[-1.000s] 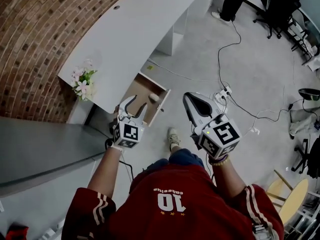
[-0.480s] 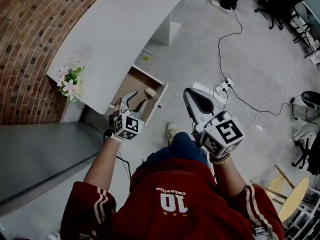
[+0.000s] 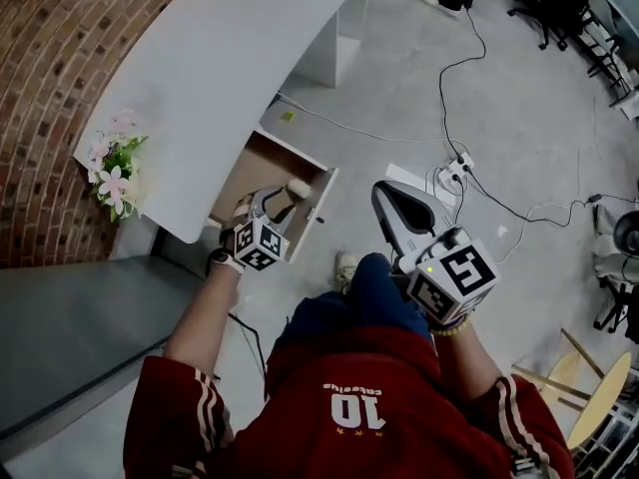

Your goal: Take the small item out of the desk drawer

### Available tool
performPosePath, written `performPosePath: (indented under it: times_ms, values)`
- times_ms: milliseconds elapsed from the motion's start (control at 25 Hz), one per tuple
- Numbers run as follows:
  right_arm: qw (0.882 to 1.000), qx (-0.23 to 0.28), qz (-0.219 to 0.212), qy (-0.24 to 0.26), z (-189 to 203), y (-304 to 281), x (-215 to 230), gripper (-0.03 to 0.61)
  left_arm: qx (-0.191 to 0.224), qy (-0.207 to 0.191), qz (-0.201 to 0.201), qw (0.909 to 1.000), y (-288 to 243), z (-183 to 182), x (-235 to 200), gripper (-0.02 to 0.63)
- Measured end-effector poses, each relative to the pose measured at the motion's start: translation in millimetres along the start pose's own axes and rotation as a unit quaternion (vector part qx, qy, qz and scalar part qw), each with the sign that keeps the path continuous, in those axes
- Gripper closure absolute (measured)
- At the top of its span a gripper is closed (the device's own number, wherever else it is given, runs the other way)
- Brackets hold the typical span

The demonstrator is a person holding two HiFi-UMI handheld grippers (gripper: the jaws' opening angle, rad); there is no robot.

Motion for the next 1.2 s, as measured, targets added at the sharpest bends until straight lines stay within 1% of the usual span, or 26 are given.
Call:
performPosePath:
  times_ms: [120,320,520,720,920,1120,1200]
  values:
    - [1.000,0.000,-0.001,0.004,14,-7,6,0.577,-0.018,-0.013,0.016,0.9996,-28,20,1,0.411]
    - [1.000,0.008,-0.001,0.012,39,-21,20,0.575,-0.033,-0.041,0.037,0.9979,-73,44,3,0.407]
    - [1.000,0.005,0.001,0.001,68,-29,35,0.576,-0.056,-0.065,0.057,0.9947,-112,73,9,0.403]
    - [1.000,0.007,0.000,-0.005,87,-39,45,0.575,-0.078,-0.092,0.070,0.9903,-143,93,5,0.390]
    - [1.000,0.006,0.005,-0.013,97,-43,57,0.576,-0.087,-0.117,0.081,0.9860,-167,97,6,0.388]
    - [1.000,0.011,0.008,-0.019,95,-38,63,0.576,-0.095,-0.126,0.092,0.9831,-181,96,13,0.388]
    - [1.000,0.011,0.015,-0.018,94,-34,66,0.576,-0.100,-0.123,0.095,0.9828,-184,95,14,0.390]
Point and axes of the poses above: the fingertips, and each gripper's own axes: y backward along the fingers, x to its right, z out of its underside, the point moved 8 cm from there along y, backward along the fingers, and after that the axes turned 3 degrees about z, right-handed, at the moved point
